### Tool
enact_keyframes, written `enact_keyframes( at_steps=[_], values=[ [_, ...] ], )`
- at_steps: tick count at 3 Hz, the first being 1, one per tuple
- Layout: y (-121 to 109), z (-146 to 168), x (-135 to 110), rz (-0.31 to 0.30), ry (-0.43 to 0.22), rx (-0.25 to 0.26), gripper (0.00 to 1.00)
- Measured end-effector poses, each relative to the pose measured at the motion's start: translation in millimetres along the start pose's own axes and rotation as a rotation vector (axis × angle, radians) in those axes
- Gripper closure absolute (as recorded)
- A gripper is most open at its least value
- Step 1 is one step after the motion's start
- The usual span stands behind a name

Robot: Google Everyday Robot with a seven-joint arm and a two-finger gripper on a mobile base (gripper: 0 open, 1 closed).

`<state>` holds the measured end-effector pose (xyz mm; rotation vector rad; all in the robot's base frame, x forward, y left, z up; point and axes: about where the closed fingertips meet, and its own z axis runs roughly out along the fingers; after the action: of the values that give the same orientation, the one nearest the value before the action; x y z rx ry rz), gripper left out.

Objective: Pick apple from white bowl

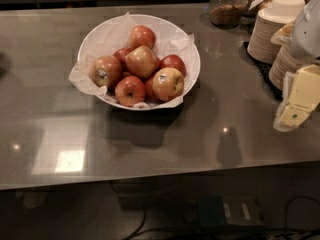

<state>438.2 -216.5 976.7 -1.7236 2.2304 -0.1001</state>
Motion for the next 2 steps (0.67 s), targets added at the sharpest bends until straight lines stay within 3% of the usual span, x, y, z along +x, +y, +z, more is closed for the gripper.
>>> enact_keyframes(
  at_steps=[1, 2],
  values=[
    [0, 0, 0, 0.000, -0.001, 0.000, 0.00],
    [-8, 5, -12, -0.016, -0.043, 0.015, 0.00]
  ],
)
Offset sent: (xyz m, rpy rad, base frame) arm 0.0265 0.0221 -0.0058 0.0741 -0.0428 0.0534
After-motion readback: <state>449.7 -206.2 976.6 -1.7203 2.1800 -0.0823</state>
